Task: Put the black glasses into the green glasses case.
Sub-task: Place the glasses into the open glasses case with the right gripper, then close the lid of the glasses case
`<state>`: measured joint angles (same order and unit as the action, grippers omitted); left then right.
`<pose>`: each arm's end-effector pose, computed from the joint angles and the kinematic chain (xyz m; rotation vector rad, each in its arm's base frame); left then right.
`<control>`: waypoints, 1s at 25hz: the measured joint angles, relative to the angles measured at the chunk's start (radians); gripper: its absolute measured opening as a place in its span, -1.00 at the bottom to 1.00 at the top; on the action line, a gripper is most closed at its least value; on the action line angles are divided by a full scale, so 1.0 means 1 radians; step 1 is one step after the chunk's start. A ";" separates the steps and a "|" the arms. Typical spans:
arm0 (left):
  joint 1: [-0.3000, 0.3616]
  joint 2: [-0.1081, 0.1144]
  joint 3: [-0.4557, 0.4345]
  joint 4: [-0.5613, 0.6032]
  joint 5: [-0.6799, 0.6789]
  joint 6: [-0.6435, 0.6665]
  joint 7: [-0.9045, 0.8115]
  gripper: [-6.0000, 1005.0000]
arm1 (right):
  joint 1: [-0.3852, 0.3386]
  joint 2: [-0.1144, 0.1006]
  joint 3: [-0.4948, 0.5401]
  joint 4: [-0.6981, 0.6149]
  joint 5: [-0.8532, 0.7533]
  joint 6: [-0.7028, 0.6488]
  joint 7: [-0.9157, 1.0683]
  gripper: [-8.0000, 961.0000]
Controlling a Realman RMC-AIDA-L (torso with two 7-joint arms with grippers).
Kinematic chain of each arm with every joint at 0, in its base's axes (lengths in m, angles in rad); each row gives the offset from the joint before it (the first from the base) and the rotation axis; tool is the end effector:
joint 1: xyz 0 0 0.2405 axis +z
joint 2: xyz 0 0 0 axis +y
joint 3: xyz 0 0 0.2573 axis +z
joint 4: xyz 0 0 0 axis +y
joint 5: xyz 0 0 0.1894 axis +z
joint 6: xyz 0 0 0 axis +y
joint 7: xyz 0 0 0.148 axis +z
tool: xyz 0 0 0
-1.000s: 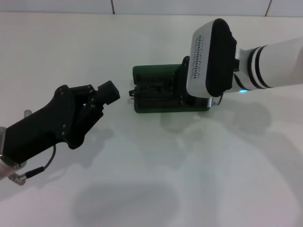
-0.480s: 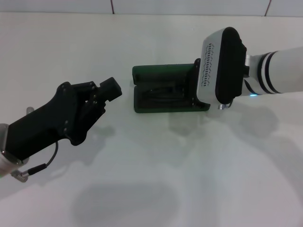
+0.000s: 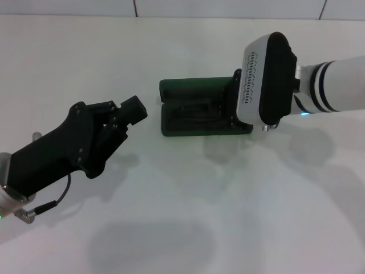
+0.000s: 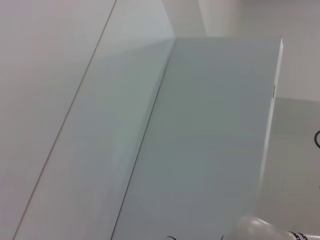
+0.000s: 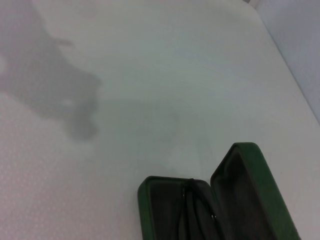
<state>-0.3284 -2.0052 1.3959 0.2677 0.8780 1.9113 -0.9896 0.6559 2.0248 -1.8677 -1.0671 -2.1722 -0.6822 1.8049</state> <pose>-0.2379 0.2287 0.0088 -2.3878 -0.4791 -1.6262 0.1439 0.3731 -0.0865 -2.6396 -0.3378 -0.1705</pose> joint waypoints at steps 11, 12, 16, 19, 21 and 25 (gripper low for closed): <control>0.000 -0.001 0.000 -0.001 0.001 0.000 0.001 -0.92 | -0.003 0.000 0.001 -0.004 -0.007 0.001 0.001 -0.61; 0.000 -0.001 0.000 -0.001 0.001 0.000 0.001 -0.92 | -0.004 0.000 0.001 -0.005 -0.008 0.001 0.001 -0.59; 0.000 -0.001 0.000 -0.001 0.002 0.000 0.000 -0.92 | -0.026 0.001 0.001 -0.024 -0.008 0.001 0.001 -0.54; 0.000 -0.002 0.000 -0.001 0.002 0.000 -0.001 -0.92 | -0.039 0.001 0.001 -0.040 -0.008 0.001 0.001 -0.49; -0.001 -0.002 0.000 -0.001 0.002 0.000 -0.002 -0.92 | -0.043 0.001 0.001 -0.044 -0.008 -0.001 0.001 -0.49; -0.004 -0.002 0.000 -0.001 0.003 0.001 -0.003 -0.92 | -0.050 0.002 0.003 -0.046 -0.007 0.001 0.002 -0.49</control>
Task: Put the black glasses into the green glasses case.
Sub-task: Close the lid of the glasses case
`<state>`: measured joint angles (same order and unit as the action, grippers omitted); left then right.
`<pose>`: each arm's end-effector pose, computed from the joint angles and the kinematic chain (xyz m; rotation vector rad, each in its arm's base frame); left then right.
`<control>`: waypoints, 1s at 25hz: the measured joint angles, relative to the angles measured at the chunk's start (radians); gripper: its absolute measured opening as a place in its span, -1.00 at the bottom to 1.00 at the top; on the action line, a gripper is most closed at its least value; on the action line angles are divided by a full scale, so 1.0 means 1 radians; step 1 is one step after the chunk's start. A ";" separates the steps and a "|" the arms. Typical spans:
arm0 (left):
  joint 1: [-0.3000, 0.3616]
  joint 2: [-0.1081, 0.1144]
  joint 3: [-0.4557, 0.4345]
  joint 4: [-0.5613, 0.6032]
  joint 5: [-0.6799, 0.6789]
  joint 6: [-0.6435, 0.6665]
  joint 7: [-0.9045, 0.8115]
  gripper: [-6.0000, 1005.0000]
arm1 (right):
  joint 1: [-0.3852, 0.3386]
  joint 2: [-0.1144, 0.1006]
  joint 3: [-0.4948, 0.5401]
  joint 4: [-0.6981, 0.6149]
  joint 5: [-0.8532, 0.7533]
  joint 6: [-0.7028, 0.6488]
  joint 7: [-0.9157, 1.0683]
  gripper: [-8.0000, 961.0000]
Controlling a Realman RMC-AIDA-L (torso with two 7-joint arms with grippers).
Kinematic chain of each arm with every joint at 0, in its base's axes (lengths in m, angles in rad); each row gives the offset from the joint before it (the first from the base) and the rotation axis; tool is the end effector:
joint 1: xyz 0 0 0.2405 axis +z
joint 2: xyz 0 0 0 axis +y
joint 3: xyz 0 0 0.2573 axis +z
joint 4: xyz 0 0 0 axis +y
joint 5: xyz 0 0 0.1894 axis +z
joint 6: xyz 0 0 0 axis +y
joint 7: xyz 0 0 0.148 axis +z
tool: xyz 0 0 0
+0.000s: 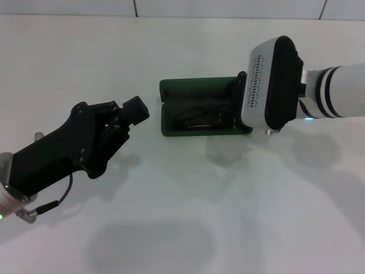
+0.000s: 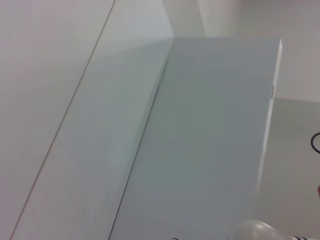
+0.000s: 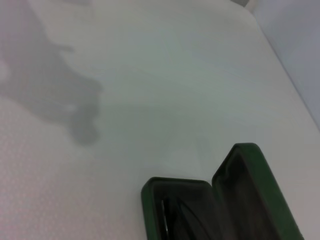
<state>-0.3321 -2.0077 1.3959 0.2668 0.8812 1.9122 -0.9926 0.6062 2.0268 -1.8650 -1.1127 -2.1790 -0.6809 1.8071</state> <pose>-0.2366 0.2290 0.0078 -2.3930 -0.4813 -1.6315 0.1483 0.3664 -0.0838 -2.6304 -0.3154 -0.1479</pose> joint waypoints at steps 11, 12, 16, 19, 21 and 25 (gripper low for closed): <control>-0.005 0.000 0.000 0.000 0.000 0.001 0.000 -0.92 | -0.069 0.000 0.028 -0.082 0.033 -0.020 0.008 0.02; -0.005 0.000 0.000 0.000 -0.001 0.001 0.001 -0.92 | -0.072 0.000 0.031 -0.089 0.049 -0.030 0.008 0.09; -0.007 0.001 0.000 0.000 -0.001 0.000 0.001 -0.92 | -0.093 0.001 0.066 -0.118 0.116 -0.093 0.008 0.14; -0.008 0.005 -0.002 0.003 -0.002 0.000 0.001 -0.92 | -0.120 0.001 0.101 -0.145 0.182 -0.143 0.008 0.14; -0.010 0.007 -0.008 0.007 -0.002 0.000 0.000 -0.92 | -0.136 0.001 0.137 -0.159 0.222 -0.191 0.008 0.14; -0.028 0.017 -0.047 0.010 0.001 0.002 -0.010 -0.92 | -0.176 0.002 0.248 -0.169 0.347 -0.302 -0.010 0.13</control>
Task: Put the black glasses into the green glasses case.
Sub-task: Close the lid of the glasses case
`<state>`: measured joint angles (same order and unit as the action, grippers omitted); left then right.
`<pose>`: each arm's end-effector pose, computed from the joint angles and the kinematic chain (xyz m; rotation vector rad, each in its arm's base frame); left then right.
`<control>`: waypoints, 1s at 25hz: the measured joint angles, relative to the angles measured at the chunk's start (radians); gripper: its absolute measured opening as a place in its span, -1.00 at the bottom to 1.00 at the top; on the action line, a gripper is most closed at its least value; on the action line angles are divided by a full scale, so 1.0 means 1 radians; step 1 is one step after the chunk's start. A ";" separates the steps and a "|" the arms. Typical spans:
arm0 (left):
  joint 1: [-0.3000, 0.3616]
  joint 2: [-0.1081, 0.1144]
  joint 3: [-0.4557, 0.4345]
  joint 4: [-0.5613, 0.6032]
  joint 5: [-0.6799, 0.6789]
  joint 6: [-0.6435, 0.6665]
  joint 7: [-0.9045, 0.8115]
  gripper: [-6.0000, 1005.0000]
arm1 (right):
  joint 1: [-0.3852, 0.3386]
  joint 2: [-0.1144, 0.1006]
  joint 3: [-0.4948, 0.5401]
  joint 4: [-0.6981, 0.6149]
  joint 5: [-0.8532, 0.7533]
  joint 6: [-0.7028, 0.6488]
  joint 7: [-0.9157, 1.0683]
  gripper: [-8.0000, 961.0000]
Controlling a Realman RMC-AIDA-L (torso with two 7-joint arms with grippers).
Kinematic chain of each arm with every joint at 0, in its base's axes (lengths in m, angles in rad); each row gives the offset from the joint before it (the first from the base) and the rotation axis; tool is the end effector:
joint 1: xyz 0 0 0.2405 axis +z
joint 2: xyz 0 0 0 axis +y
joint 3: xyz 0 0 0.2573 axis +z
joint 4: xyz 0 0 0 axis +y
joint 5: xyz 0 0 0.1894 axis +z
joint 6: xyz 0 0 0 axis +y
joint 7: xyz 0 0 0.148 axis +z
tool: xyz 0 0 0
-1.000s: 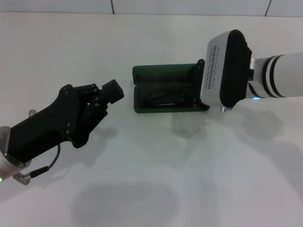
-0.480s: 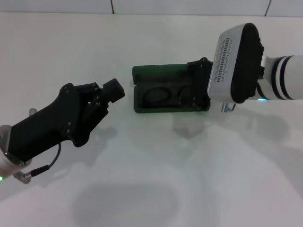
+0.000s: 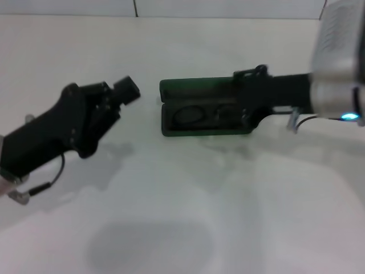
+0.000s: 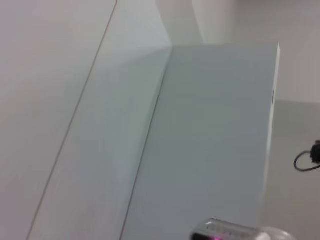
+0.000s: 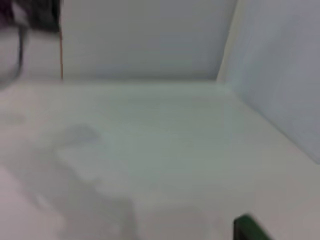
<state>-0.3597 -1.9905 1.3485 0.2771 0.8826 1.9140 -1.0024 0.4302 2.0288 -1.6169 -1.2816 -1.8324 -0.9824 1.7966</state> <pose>-0.2336 0.2417 0.0198 -2.3716 -0.4262 -1.6338 0.1430 0.3357 -0.0379 -2.7391 0.1391 0.3372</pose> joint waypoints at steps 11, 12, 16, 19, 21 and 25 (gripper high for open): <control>-0.184 0.099 -0.040 0.058 0.048 -0.063 -0.103 -0.90 | -0.122 -0.006 0.475 0.209 0.655 -0.382 -0.291 0.03; -0.201 0.107 -0.040 0.070 0.065 -0.080 -0.118 -0.90 | -0.123 -0.006 0.499 0.232 0.677 -0.407 -0.298 0.03; -0.309 0.120 -0.040 0.090 0.175 -0.217 -0.204 -0.89 | -0.155 -0.011 0.657 0.361 0.725 -0.541 -0.312 0.03; -0.392 0.115 -0.040 0.091 0.248 -0.376 -0.267 -0.89 | -0.173 -0.012 0.762 0.458 0.725 -0.630 -0.322 0.04; -0.423 0.110 -0.040 0.091 0.282 -0.463 -0.287 -0.88 | -0.178 -0.014 0.812 0.534 0.723 -0.677 -0.343 0.04; -0.451 0.094 -0.039 0.091 0.325 -0.612 -0.295 -0.78 | -0.198 -0.018 0.845 0.640 0.722 -0.717 -0.397 0.04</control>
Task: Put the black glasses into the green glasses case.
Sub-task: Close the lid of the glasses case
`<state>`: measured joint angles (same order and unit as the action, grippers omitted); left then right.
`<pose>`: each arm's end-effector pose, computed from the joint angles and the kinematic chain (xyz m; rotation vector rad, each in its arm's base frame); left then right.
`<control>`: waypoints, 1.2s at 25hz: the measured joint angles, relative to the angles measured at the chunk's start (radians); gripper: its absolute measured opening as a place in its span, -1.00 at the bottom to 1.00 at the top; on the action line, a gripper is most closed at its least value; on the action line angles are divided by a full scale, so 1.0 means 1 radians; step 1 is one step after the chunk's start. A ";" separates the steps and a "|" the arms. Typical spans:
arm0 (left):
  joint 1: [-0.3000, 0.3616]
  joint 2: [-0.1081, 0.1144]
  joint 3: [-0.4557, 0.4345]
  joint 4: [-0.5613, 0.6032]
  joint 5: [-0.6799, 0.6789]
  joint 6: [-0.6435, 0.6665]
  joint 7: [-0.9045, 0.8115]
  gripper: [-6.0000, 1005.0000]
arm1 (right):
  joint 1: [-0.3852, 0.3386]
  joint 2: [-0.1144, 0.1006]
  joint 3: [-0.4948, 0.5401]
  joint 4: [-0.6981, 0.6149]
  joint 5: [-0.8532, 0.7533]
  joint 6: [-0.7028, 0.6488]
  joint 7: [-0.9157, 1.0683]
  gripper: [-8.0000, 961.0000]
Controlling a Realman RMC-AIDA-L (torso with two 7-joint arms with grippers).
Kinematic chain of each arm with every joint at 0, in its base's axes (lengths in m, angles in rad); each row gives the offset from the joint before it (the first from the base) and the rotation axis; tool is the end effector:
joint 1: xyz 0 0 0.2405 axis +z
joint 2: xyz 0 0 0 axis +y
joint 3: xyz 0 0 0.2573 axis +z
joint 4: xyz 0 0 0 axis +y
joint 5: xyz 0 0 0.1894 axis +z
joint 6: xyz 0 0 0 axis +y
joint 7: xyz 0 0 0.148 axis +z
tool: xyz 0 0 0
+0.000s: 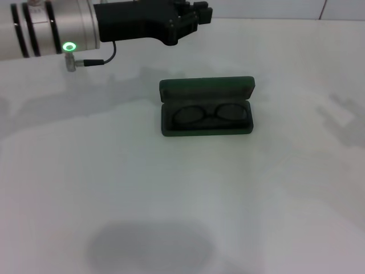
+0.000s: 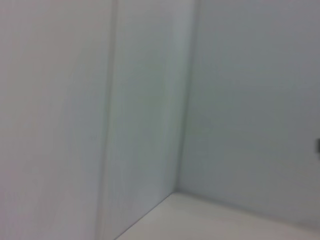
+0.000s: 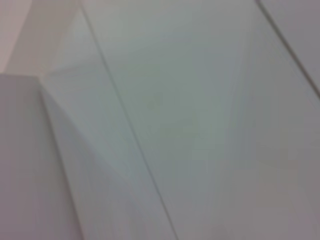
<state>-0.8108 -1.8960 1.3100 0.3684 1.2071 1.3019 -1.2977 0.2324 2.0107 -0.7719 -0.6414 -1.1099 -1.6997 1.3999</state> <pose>-0.1586 0.3987 0.0056 -2.6847 -0.4090 -0.9120 0.2737 0.2721 0.1065 -1.9941 0.6131 1.4660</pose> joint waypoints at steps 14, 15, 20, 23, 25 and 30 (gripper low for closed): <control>-0.034 -0.101 -0.001 0.003 0.206 -0.276 -0.008 -0.73 | 0.012 -0.011 0.006 0.115 -0.063 0.038 -0.058 0.04; -0.037 -0.105 -0.001 0.003 0.213 -0.286 -0.007 -0.73 | 0.020 -0.010 0.005 0.119 -0.071 0.042 -0.059 0.04; -0.048 -0.114 0.000 0.003 0.249 -0.321 -0.010 -0.73 | 0.040 -0.006 -0.001 0.123 -0.099 0.067 -0.060 0.04; -0.051 -0.121 -0.001 0.001 0.278 -0.341 -0.014 -0.73 | 0.043 -0.004 -0.003 0.123 -0.103 0.083 -0.061 0.04; -0.052 -0.121 0.000 -0.004 0.284 -0.356 -0.022 -0.73 | 0.046 -0.003 -0.004 0.124 -0.103 0.093 -0.064 0.03; -0.051 -0.125 -0.002 -0.007 0.318 -0.373 -0.040 -0.73 | 0.056 -0.003 -0.005 0.124 -0.103 0.109 -0.071 0.04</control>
<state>-0.8617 -2.0211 1.3085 0.3614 1.5255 0.9287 -1.3378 0.2879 2.0079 -0.7769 -0.5169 -1.2125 -1.5909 1.3289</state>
